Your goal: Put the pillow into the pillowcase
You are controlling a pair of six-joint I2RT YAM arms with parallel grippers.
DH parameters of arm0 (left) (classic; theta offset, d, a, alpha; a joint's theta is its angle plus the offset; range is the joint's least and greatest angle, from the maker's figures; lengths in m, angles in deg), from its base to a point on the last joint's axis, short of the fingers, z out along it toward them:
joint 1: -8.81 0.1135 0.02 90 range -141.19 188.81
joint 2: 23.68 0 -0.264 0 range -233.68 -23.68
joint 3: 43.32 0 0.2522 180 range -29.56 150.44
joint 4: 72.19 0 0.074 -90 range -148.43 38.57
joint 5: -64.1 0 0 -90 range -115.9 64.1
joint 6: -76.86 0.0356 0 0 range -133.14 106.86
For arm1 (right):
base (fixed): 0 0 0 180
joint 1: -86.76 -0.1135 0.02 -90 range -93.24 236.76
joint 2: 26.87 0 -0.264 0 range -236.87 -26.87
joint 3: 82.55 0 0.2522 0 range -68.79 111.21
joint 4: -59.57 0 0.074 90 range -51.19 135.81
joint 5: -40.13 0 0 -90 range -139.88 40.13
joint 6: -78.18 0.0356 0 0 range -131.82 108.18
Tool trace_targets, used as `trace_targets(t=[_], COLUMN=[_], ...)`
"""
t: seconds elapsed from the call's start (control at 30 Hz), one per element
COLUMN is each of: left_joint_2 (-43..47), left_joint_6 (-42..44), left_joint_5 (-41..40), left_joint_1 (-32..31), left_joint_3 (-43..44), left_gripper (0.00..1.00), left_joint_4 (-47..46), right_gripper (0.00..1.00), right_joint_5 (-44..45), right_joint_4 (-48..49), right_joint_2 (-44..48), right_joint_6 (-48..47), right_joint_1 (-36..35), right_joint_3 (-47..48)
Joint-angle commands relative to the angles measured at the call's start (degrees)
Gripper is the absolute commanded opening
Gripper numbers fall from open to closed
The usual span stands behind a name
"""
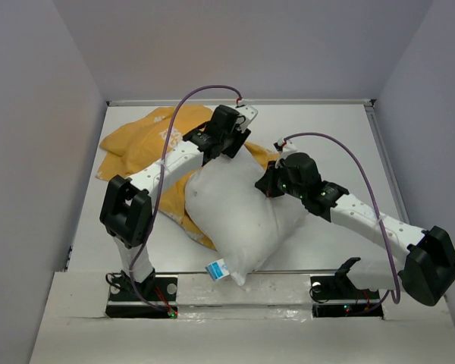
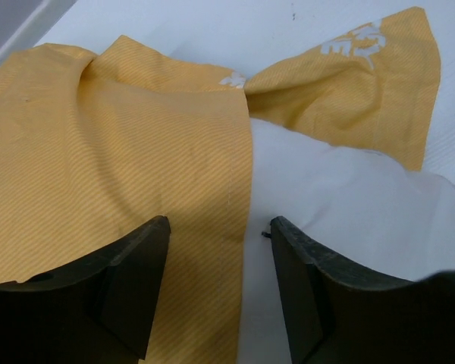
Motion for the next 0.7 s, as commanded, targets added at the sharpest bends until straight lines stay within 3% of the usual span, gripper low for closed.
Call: trace_targets(t=[0.0,0.07,0.17,0.23,0.27,0.33,0.43,0.5,0.53,0.63,0.67], left_joint_2=[-0.4,-0.57,-1.89,-2.94,-3.9,-4.09,-2.26,-0.67,0.82,3.11,4.34], left_joint_6=[1.07,0.98,1.68,1.69,1.6,1.25,0.55,-0.24,-1.29,-2.88,-3.93], left_joint_5=[2.14,3.81,5.31,4.53,2.6,0.14,-3.91,-3.92,-2.96,-1.55,0.19], left_joint_1=[-0.21,-0.29,-0.21,-0.29,-0.3,-0.21,-0.3,-0.3,-0.38,-0.65,-0.65], left_joint_3=[2.98,2.9,3.07,3.6,4.12,4.56,4.65,4.65,5.0,5.35,5.53], left_gripper=[0.73,0.77,0.71,0.58,0.41,0.21,0.06,0.0,0.0,0.0,0.0], left_joint_4=[-0.23,0.3,1.0,0.83,0.48,-1.01,-3.99,-5.76,-6.98,-8.75,-9.28], right_gripper=[0.07,0.1,0.11,0.11,0.11,0.12,0.14,0.2,0.33,0.52,0.65], right_joint_5=[-0.04,-0.04,0.49,0.58,0.49,0.05,-0.57,-1.79,-2.41,-2.85,-2.76], right_joint_4=[4.0,3.91,3.91,4.0,4.0,4.26,4.61,5.05,5.14,5.14,5.14], right_joint_2=[0.69,0.69,0.08,-0.1,-0.01,0.08,0.25,-0.36,-0.71,-2.38,-2.73], right_joint_6=[-0.49,-0.58,-1.1,-1.1,-1.28,-1.54,-2.24,-2.95,-3.3,-5.4,-6.8], right_joint_1=[0.29,0.29,0.29,0.29,0.29,0.29,0.29,0.29,0.29,0.29,0.29], right_joint_3=[0.0,0.35,1.4,2.19,2.81,3.08,2.82,2.81,2.99,4.65,5.27])
